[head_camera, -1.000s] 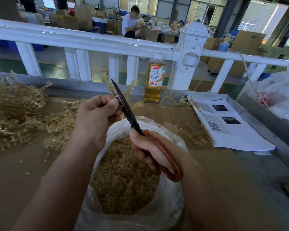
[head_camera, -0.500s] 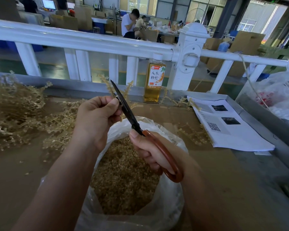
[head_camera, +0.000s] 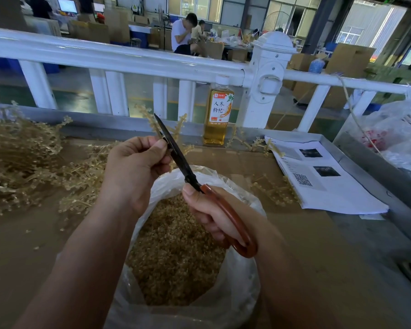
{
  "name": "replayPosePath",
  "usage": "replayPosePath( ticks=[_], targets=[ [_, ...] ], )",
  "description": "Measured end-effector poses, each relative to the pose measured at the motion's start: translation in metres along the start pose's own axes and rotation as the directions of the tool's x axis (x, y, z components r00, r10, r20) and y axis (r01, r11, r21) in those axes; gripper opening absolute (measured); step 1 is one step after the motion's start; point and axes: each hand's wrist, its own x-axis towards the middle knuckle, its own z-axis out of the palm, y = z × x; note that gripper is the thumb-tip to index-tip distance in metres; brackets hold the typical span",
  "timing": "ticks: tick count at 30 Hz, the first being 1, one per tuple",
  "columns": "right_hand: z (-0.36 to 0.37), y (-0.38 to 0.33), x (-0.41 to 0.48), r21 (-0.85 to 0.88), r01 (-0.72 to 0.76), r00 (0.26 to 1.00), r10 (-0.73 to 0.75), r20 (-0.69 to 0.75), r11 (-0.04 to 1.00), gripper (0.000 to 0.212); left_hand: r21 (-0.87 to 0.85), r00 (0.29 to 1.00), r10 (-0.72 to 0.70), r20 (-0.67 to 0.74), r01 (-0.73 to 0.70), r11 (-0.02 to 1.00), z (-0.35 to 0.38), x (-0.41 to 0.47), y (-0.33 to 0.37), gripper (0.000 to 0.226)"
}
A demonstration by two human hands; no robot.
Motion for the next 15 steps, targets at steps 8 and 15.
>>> replayPosePath(
  ticks=[8,15],
  targets=[
    [-0.004,0.011,0.005,-0.086,0.082,0.996,-0.085,-0.039,0.993,0.034,-0.001,0.996,-0.044,0.077,0.044,0.999,0.004,-0.003,0.001,0.021],
    [-0.003,0.013,0.004,-0.050,0.125,0.991,-0.126,-0.032,0.991,0.041,-0.070,0.987,-0.103,0.124,0.113,0.991,0.002,-0.001,0.003,0.022]
  ],
)
